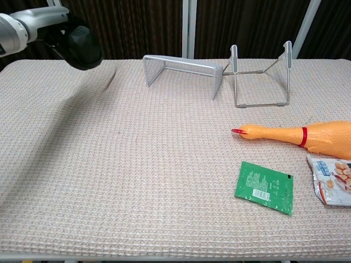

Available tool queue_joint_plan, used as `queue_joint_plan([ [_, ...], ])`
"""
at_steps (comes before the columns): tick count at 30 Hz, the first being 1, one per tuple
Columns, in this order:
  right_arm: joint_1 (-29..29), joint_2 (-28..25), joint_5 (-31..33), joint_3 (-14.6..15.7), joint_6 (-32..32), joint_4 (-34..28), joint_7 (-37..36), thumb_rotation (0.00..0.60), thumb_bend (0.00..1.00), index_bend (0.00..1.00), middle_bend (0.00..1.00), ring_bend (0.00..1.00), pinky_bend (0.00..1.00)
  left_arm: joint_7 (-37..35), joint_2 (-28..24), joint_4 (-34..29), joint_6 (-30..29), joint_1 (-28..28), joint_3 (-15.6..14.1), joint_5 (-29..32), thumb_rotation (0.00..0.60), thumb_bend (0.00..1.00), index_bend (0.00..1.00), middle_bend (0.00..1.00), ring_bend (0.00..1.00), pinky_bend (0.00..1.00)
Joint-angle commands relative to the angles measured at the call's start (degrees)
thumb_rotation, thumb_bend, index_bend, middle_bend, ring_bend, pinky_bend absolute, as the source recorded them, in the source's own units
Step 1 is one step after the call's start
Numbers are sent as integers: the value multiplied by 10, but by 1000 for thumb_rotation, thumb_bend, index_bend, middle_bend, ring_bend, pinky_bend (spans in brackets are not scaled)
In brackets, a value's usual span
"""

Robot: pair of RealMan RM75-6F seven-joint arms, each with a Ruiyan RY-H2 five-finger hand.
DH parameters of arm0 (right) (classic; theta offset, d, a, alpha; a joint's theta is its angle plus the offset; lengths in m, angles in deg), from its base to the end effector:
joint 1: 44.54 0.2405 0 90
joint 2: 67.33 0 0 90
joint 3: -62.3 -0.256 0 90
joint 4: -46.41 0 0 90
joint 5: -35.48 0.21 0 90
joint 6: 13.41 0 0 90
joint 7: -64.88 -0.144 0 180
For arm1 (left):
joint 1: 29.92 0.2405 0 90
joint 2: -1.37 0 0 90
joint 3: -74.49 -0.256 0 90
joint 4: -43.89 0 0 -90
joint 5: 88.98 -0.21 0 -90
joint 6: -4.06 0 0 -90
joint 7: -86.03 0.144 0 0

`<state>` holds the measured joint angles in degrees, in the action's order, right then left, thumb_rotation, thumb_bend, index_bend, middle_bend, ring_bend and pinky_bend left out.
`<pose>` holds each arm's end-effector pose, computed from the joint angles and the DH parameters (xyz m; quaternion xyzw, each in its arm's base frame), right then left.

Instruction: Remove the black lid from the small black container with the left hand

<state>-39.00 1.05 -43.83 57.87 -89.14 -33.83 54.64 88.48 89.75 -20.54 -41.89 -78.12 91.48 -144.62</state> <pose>-0.3670 -0.1914 0.1492 0.5563 -0.4631 0.3508 0.5941 -0.1826 0.4384 0.0346 -0.6389 -0.4603 -0.3969 0.4717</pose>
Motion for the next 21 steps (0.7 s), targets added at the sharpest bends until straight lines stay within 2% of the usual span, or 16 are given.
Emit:
queue_joint_plan([
  [1, 1, 2, -2, 2, 2, 2, 1, 600, 200, 0, 0, 0, 0, -40, -2, -141, -45, 26, -27, -74, 600, 257, 497, 515, 301, 373],
  [7, 1, 4, -3, 2, 1, 2, 2, 600, 199, 0, 0, 0, 0, -64, -8, -285, -74, 47, -97, -209, 600, 257, 498, 515, 301, 372],
  [10, 1, 3, -3, 2, 2, 2, 2, 600, 200, 0, 0, 0, 0, -86, -17, -325, -47, 39, -114, -230, 600, 258, 497, 515, 301, 372],
  [12, 1, 4, -2, 3, 2, 3, 0, 600, 200, 0, 0, 0, 0, -80, -15, -312, -43, 32, -107, -229, 600, 257, 497, 515, 301, 372],
  [15, 1, 5, -1, 3, 4, 6, -3, 600, 200, 0, 0, 0, 0, -64, 6, -257, -60, 30, -76, -192, 600, 257, 498, 515, 301, 372],
  [18, 1, 5, 1, 2, 5, 9, -6, 600, 200, 0, 0, 0, 0, -26, 41, -165, -104, 31, -40, -155, 600, 257, 499, 515, 301, 372],
  [21, 1, 6, 1, 1, 5, 10, -6, 600, 199, 0, 0, 0, 0, -4, 60, -100, -118, 30, -14, -118, 600, 256, 498, 515, 301, 371],
])
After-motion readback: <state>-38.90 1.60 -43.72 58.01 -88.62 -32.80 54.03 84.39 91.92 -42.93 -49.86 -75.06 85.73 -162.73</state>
